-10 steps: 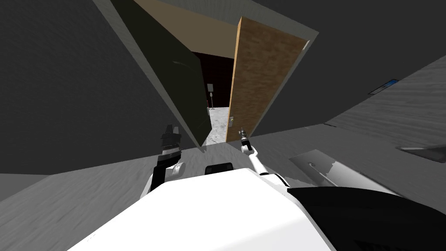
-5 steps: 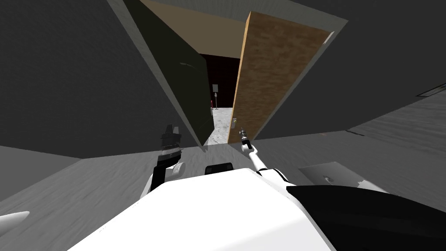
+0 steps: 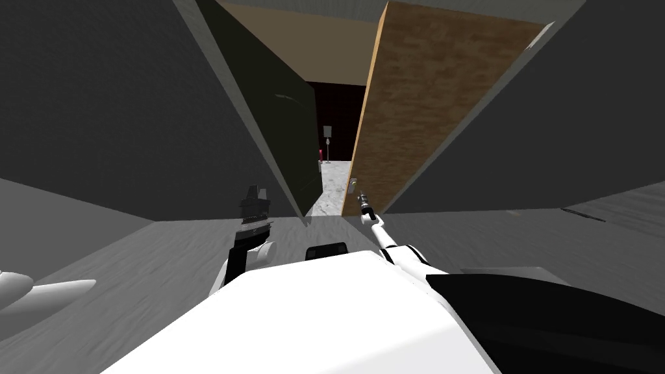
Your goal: Push the door open
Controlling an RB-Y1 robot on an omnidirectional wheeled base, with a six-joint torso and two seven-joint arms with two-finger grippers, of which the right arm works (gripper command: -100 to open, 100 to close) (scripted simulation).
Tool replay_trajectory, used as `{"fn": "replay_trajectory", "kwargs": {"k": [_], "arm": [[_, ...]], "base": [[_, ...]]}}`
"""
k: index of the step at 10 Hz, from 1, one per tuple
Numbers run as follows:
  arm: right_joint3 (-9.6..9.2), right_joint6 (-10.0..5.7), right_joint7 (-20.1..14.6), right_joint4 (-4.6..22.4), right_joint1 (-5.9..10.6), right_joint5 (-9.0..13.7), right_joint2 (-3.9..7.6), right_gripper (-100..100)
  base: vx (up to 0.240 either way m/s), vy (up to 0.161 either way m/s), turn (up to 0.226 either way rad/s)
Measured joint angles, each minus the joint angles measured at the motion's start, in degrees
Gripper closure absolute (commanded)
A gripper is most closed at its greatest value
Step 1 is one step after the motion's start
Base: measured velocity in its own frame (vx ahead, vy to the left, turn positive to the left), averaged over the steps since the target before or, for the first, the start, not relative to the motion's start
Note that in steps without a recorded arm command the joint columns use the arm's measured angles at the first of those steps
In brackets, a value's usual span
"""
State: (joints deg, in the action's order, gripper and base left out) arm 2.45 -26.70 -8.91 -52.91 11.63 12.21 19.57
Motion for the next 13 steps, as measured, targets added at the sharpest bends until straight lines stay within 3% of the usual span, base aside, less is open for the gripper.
{"fn": "replay_trajectory", "kwargs": {"k": [5, 13], "arm": [[-0.03, 0.73, 0.1, 5.3, 2.94, 0.7, 1.27, -100], [0.94, 0.47, 0.6, 6.6, 3.51, 0.7, 1.00, -100]], "base": [[0.032, -0.055, 0.111], [0.187, -0.050, 0.027]]}}
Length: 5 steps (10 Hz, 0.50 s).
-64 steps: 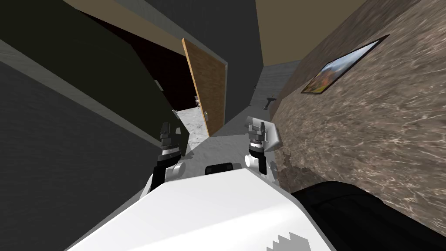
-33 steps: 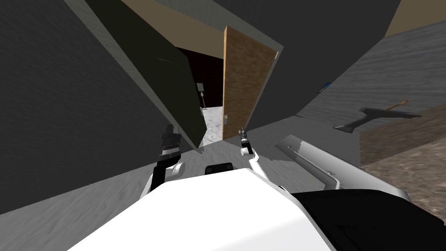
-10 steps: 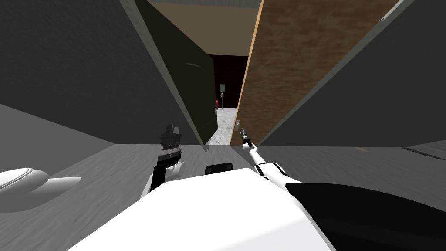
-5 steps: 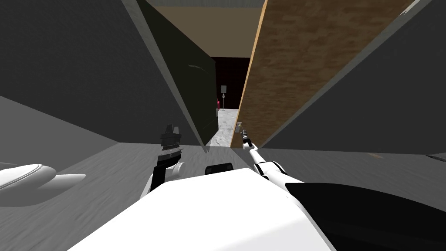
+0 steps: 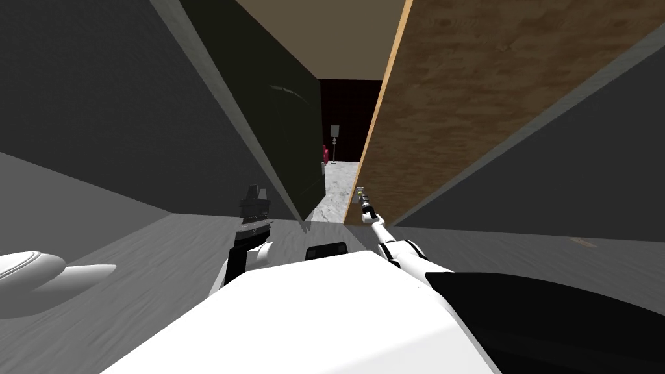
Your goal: Push the door open
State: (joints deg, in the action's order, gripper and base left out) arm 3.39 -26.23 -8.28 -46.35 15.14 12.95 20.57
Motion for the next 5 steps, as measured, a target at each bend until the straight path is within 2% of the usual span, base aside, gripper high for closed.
{"fn": "replay_trajectory", "kwargs": {"k": [1, 2, 5], "arm": [[0.13, -0.01, 0.1, 0.1, 0.07, 0.0, -0.04, -100], [0.15, -0.02, 0.1, 0.2, 0.10, 0.0, -0.04, 100], [0.30, -0.04, 0.1, 0.0, 0.39, 0.0, 0.18, 100]], "base": [[0.083, -0.020, 0.006], [-0.010, 0.000, -0.003], [-0.012, 0.001, 0.006]]}}
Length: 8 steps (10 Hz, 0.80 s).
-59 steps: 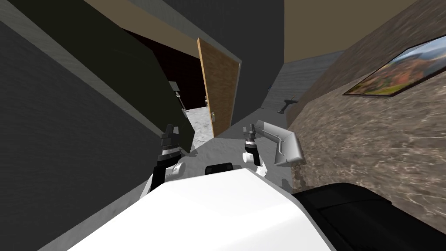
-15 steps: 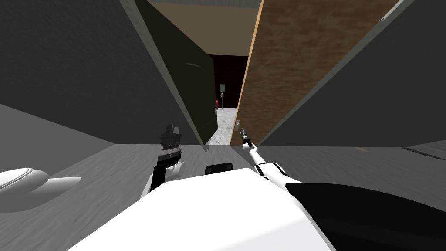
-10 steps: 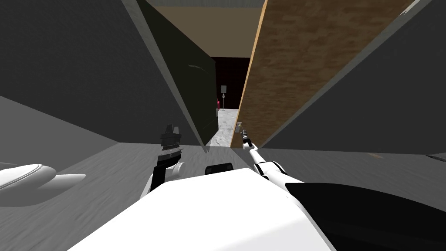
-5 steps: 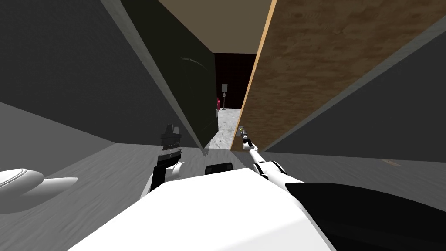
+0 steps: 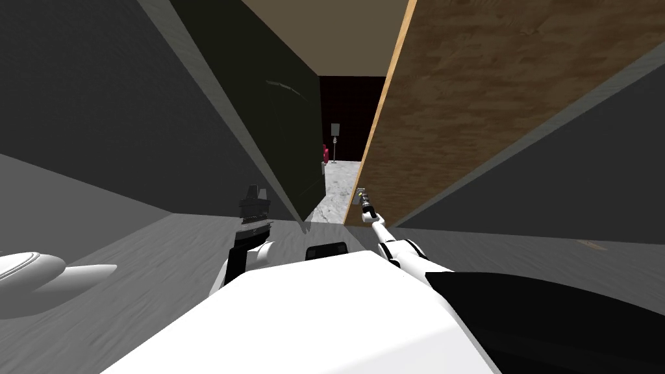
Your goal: Push the door open
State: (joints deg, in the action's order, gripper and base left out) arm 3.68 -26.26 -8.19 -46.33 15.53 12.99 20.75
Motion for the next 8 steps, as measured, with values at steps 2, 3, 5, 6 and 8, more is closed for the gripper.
{"fn": "replay_trajectory", "kwargs": {"k": [2, 3, 5, 6, 8], "arm": [[-0.01, 0.01, 0.0, 0.0, 0.01, 0.0, -0.01, 100], [-0.01, 0.01, 0.0, 0.0, 0.01, 0.0, -0.01, 100], [1.58, 0.19, 1.0, 0.6, -0.09, -0.2, -0.74, 100], [2.88, 0.47, 2.0, 0.4, -0.09, -0.3, -1.43, 100], [4.70, 0.13, 2.8, 1.7, 0.78, -0.4, -1.31, 100]], "base": [[0.000, 0.000, 0.000], [0.057, -0.009, 0.031], [0.117, 0.006, 0.026], [0.134, -0.002, 0.048], [0.130, -0.009, 0.031]]}}
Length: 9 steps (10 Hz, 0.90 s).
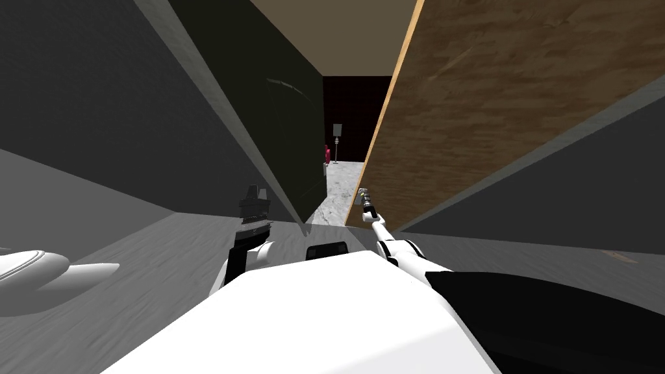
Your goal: Push the door open
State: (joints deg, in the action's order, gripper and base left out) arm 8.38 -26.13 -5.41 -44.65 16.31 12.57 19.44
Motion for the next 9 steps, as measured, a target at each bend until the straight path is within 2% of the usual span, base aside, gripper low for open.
{"fn": "replay_trajectory", "kwargs": {"k": [1, 3, 5, 6, 7, 8, 9], "arm": [[0.95, -0.40, 0.5, 0.6, 0.57, -0.1, -0.23, 100], [2.90, -0.07, 2.0, -0.2, 0.70, -0.2, -0.91, 100], [4.41, -1.11, 2.6, 2.4, 2.13, -0.4, -0.99, 100], [5.36, -1.00, 3.2, 2.2, 2.03, -0.4, -1.31, 100], [6.67, 0.22, 4.3, -0.4, 0.85, -0.5, -2.16, 100], [6.91, 0.24, 4.4, 0.6, 1.48, -0.5, -1.81, 100], [7.67, -0.04, 4.8, 1.1, 1.89, -0.6, -2.07, 100]], "base": [[0.120, -0.013, 0.014], [0.088, -0.004, 0.029], [0.088, -0.005, 0.022], [0.089, -0.006, 0.026], [0.060, -0.003, 0.009], [0.062, -0.012, 0.010], [0.072, -0.016, 0.034]]}}
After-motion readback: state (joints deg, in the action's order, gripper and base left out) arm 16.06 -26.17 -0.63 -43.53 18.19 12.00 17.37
